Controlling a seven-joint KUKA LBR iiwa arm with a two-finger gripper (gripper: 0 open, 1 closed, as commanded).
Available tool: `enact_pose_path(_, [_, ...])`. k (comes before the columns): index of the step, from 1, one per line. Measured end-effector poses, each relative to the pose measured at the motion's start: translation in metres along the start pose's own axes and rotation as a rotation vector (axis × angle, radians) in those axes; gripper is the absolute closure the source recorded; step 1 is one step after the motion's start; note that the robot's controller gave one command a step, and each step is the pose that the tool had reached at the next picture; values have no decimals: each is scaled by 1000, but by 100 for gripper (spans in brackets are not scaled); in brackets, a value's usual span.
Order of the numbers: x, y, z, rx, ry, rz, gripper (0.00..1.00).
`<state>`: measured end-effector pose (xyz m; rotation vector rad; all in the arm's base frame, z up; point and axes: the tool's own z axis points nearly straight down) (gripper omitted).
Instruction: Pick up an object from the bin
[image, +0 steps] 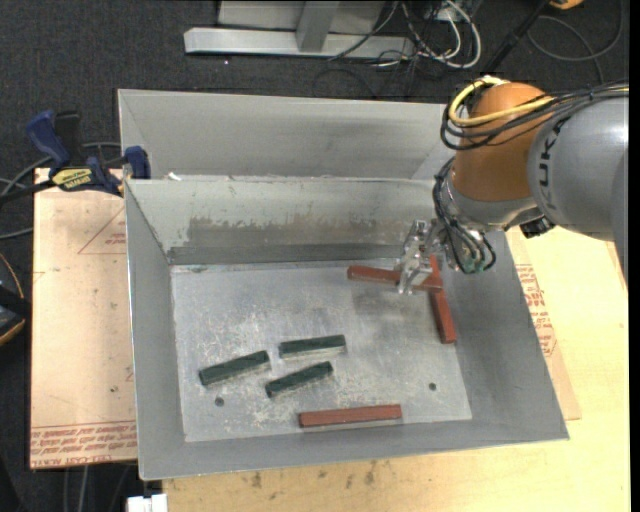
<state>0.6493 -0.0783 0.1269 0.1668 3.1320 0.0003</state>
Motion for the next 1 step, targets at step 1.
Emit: enact_pose_path(1, [22,5,-109,0,2,-69,100])
